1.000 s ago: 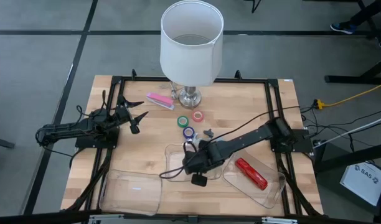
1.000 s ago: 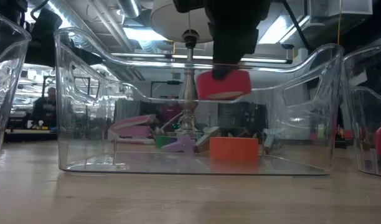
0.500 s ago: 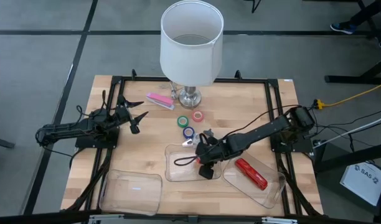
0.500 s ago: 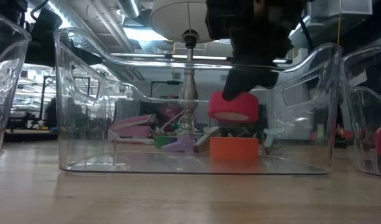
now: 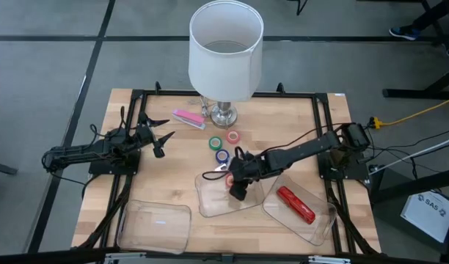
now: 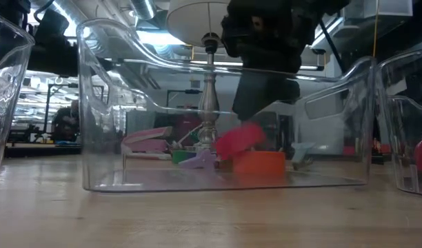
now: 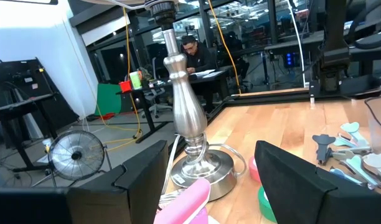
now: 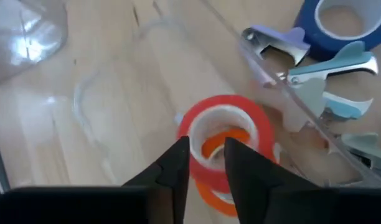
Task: Pick and place Stapler, Stapler remover, tape
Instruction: Put the red tape into the top transparent bin, then put the pink tape into the top transparent bin
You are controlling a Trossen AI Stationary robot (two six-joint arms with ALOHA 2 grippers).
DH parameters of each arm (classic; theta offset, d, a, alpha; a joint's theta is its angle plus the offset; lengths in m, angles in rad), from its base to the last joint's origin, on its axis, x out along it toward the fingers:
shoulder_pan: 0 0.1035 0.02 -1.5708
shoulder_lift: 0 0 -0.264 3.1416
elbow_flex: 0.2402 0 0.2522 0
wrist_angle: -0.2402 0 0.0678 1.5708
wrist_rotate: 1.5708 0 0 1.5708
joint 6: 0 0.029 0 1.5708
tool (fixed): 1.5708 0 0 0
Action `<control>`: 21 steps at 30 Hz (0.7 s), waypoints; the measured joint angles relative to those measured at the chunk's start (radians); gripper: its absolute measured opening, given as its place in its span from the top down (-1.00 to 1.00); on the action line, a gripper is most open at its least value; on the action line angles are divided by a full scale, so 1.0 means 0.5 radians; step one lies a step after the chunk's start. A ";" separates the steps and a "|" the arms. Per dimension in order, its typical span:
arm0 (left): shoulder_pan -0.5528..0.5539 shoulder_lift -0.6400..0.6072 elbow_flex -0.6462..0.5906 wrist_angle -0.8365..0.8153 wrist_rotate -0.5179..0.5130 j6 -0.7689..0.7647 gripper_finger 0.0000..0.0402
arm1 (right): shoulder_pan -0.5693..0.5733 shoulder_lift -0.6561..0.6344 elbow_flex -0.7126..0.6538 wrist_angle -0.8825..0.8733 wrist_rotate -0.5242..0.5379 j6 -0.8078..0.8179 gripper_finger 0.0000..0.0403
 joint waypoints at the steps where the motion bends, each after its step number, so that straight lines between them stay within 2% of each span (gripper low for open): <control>1: 0.000 0.000 0.000 0.000 0.000 0.000 -0.19 | -0.006 0.000 0.000 0.011 -0.014 -0.002 0.47; 7: 0.000 0.000 0.000 0.000 0.000 0.000 -0.19 | -0.040 0.000 0.018 0.049 -0.182 0.007 0.45; 13: 0.000 0.000 0.000 0.000 0.000 0.000 -0.19 | -0.065 0.008 0.115 0.049 -0.215 0.044 0.45; 18: 0.001 0.000 0.000 0.000 0.000 0.001 -0.19 | -0.077 0.008 0.231 0.080 -0.205 -0.101 0.44; 21: 0.001 0.000 0.000 0.000 0.000 0.000 -0.19 | -0.090 0.008 0.258 0.261 -0.188 -0.243 0.44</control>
